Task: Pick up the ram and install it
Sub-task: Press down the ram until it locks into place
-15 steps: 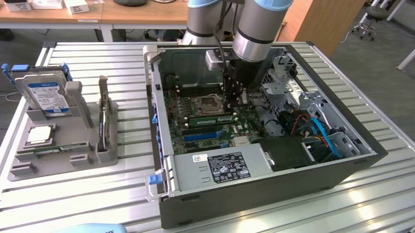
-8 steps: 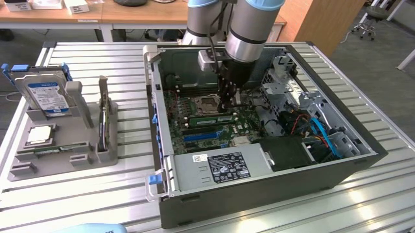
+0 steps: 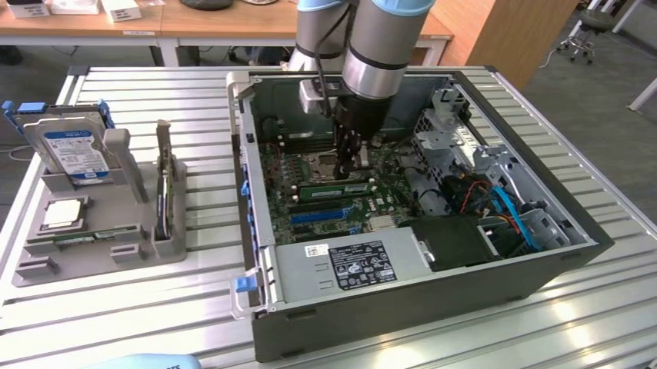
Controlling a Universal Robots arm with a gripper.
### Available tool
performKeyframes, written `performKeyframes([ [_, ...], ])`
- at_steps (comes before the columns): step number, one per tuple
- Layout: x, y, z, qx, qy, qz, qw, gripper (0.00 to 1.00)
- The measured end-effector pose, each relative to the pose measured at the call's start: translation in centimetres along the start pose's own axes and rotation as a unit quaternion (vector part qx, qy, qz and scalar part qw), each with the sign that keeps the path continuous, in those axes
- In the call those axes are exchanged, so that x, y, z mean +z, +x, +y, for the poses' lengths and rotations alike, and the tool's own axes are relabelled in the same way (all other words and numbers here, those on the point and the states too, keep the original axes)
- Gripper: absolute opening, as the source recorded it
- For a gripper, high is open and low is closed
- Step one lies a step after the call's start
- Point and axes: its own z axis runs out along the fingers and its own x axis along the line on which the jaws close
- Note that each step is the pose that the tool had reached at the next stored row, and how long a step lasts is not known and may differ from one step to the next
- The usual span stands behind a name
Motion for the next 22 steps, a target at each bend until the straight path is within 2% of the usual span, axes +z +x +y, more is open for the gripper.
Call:
performKeyframes([
  [11,0.14,0.0,2.33,0.000,0.0000,0.0000,1.0000,0.10],
  [22,0.14,0.2,2.45,0.000,0.0000,0.0000,1.0000,0.10],
])
